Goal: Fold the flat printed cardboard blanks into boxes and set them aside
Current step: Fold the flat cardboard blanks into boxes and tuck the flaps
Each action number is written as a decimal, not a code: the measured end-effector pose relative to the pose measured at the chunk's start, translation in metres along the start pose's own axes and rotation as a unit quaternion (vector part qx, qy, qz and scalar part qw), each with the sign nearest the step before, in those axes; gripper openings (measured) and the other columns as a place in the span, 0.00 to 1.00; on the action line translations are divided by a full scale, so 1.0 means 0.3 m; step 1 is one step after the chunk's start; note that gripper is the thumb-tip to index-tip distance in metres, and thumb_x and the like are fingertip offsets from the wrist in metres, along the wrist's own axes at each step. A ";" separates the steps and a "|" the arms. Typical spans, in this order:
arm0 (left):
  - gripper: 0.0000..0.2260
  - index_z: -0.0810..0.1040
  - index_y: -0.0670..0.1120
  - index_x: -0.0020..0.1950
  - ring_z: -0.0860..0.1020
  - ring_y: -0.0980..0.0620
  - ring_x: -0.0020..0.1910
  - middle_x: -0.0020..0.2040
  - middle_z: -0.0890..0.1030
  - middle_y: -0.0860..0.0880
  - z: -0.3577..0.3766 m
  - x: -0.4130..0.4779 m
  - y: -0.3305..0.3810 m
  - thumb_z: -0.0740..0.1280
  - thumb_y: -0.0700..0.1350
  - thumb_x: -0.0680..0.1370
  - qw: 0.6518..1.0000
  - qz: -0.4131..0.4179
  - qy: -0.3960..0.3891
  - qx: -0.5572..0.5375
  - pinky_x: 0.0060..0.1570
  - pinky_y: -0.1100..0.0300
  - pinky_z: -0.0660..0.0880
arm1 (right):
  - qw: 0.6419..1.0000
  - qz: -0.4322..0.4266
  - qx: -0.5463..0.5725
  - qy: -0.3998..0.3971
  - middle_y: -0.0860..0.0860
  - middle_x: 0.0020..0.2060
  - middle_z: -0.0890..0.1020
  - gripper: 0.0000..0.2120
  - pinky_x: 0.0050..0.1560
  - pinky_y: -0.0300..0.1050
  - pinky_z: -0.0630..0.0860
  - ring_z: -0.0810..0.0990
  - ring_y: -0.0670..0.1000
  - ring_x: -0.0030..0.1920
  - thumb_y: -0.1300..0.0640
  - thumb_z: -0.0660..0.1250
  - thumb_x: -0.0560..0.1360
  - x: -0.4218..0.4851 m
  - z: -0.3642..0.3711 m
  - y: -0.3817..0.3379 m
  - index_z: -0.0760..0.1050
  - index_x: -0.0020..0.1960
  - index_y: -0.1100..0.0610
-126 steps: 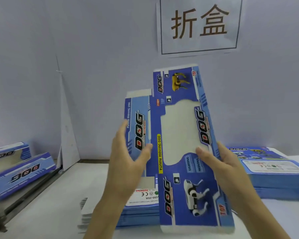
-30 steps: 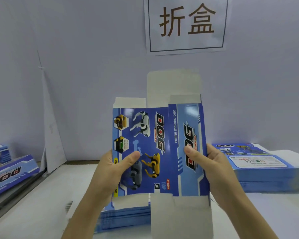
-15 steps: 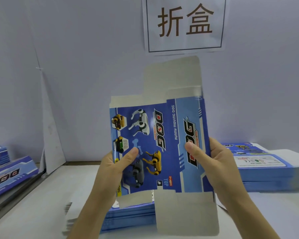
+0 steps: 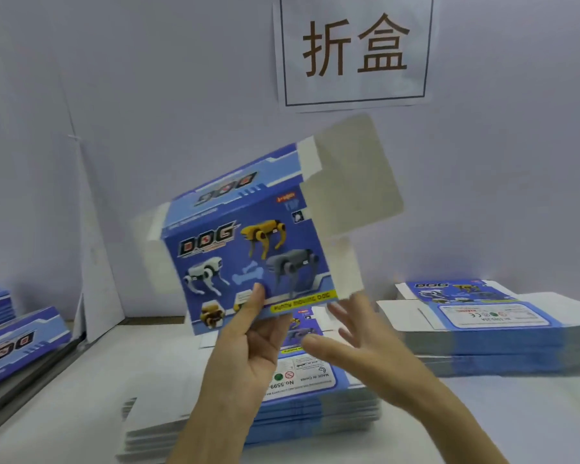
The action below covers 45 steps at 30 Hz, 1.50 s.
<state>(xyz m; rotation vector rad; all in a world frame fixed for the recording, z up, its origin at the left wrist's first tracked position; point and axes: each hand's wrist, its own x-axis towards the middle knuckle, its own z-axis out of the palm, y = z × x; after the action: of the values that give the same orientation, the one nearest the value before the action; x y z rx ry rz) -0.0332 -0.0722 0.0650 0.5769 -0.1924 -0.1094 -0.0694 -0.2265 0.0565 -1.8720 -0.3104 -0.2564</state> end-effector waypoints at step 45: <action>0.29 0.76 0.70 0.53 0.85 0.44 0.46 0.53 0.84 0.51 -0.033 -0.079 0.094 0.75 0.72 0.54 0.897 0.074 -0.179 0.398 0.34 0.56 0.81 | 0.958 -0.256 0.081 0.102 0.48 0.50 0.81 0.17 0.44 0.51 0.81 0.81 0.55 0.49 0.48 0.61 0.73 -0.048 -0.073 -0.050 0.72 0.62 0.47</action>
<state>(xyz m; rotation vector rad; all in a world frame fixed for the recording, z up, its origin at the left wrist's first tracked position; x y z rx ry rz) -0.0530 -0.0398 0.0689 1.3603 -0.6557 0.0202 -0.0885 -0.2440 0.0720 -1.5618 -0.6538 -0.7486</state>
